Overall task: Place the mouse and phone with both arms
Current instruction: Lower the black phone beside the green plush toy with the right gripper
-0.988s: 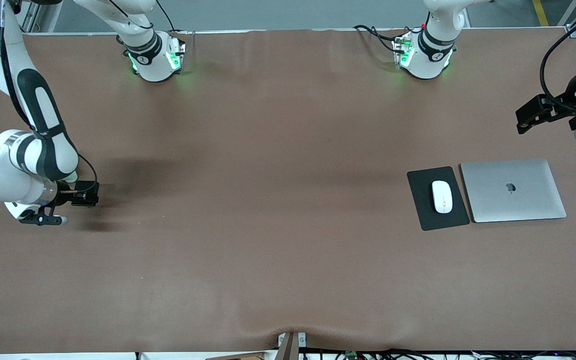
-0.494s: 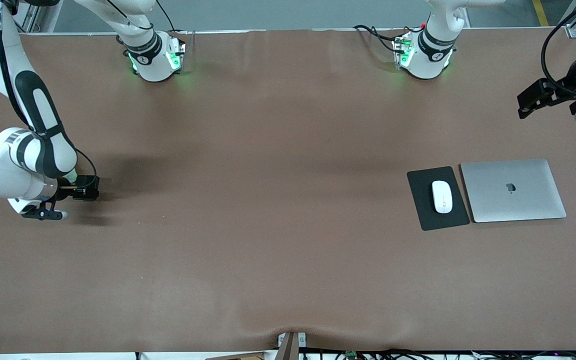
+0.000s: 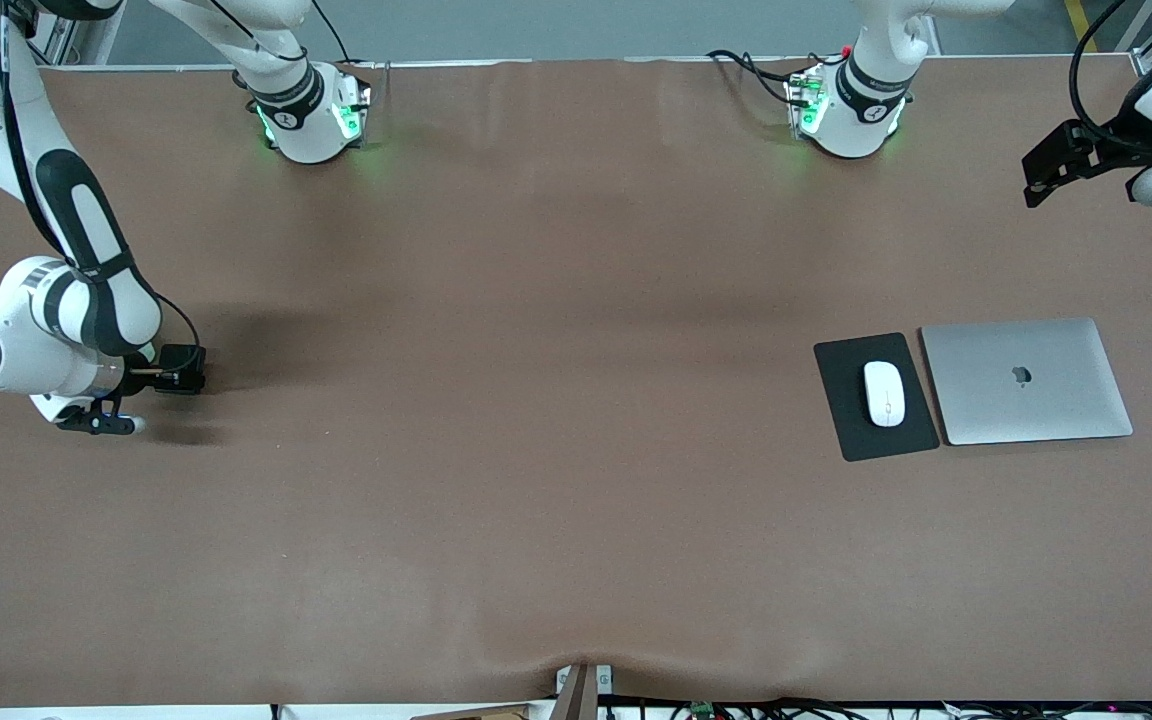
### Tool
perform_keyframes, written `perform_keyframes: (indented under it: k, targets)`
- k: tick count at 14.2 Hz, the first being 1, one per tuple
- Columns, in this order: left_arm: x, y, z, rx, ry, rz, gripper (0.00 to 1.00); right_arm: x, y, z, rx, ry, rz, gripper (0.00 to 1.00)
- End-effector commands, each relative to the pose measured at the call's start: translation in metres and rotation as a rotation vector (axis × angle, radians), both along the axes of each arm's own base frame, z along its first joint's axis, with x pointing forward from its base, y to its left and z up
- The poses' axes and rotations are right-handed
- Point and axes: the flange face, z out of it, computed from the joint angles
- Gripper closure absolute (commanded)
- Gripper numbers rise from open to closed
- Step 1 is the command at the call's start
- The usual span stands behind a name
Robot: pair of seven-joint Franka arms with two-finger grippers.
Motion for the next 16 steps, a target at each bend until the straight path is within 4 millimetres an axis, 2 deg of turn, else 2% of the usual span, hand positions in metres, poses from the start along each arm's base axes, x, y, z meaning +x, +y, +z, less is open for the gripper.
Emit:
perform_keyframes:
  k: [1, 4, 6, 8, 10, 13, 16]
  targets:
    - [-0.003, 0.012, 0.001, -0.066, -0.007, -0.008, 0.0, 0.0, 0.002, 0.001, 0.002, -0.004, 0.026, 0.0]
    - [-0.001, 0.008, -0.003, -0.054, 0.0, -0.007, 0.0, 0.007, 0.013, 0.012, 0.0, -0.014, 0.049, 0.0]
    - [0.0, 0.006, -0.004, -0.048, 0.001, -0.008, 0.0, 0.02, 0.032, 0.044, -0.002, -0.039, 0.084, 0.0]
    - [0.0, 0.002, -0.005, -0.04, 0.002, -0.011, 0.0, 0.035, 0.064, 0.083, -0.005, -0.062, 0.13, 0.0]
    - [-0.001, -0.001, -0.004, -0.039, 0.001, -0.014, 0.0, 0.046, 0.087, 0.127, -0.007, -0.085, 0.159, 0.0]
    - [0.003, 0.003, -0.005, -0.043, -0.001, -0.008, 0.0, 0.055, 0.097, 0.192, -0.004, -0.114, 0.172, 0.0]
    - [0.009, 0.006, -0.006, -0.049, -0.007, 0.0, 0.0, 0.07, 0.118, 0.276, 0.015, -0.089, 0.198, 0.0]
